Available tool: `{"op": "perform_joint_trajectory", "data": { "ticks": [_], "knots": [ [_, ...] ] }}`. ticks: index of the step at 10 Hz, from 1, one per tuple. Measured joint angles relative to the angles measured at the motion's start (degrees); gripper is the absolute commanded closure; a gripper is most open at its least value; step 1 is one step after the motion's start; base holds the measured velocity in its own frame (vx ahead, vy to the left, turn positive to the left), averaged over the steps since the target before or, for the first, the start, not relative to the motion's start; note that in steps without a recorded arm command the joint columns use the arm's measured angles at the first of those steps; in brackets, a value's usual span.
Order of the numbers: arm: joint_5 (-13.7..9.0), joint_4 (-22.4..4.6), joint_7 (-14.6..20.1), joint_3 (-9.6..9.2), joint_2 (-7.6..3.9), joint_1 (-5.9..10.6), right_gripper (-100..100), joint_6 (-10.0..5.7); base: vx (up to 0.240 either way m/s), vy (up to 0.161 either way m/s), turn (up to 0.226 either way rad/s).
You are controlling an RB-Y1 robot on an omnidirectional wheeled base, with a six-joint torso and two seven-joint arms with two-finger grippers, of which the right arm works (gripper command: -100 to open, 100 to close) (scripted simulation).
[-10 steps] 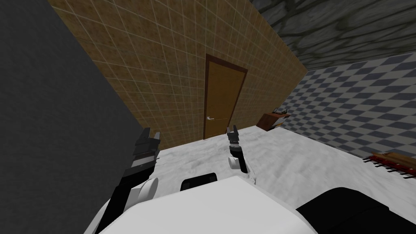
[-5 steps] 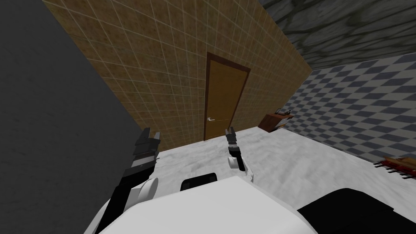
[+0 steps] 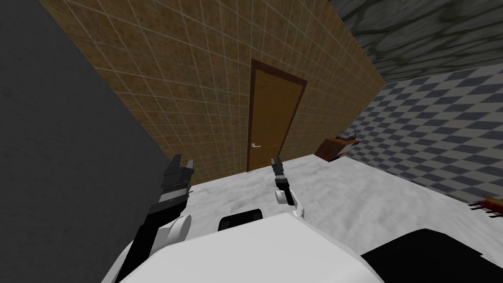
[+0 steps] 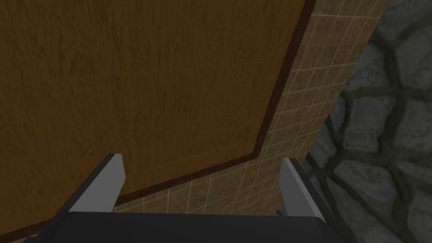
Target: Pull the door open
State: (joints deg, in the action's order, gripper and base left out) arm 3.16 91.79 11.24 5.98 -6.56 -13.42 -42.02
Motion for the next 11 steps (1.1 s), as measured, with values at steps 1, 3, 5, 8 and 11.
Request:
{"op": "perform_joint_trajectory", "data": {
  "ticks": [1, 3, 5, 8, 11],
  "knots": [
    [0.38, -2.04, 0.15, 0.05, -0.10, 0.70, -100, -0.44, 0.090, -0.020, 0.026],
    [1.19, -4.59, 0.63, 0.04, -0.26, 1.43, -100, -0.66, 0.104, -0.008, 0.024],
    [1.80, -8.07, 1.34, 0.33, -0.87, 2.66, -100, -1.34, 0.098, -0.020, 0.022],
    [2.93, -12.74, 2.12, 0.48, -1.24, 4.10, -100, -1.99, 0.086, -0.010, 0.020],
    [3.62, -16.79, 2.66, 0.74, -1.66, 5.80, -100, -2.59, 0.069, -0.006, 0.025]
  ]
}}
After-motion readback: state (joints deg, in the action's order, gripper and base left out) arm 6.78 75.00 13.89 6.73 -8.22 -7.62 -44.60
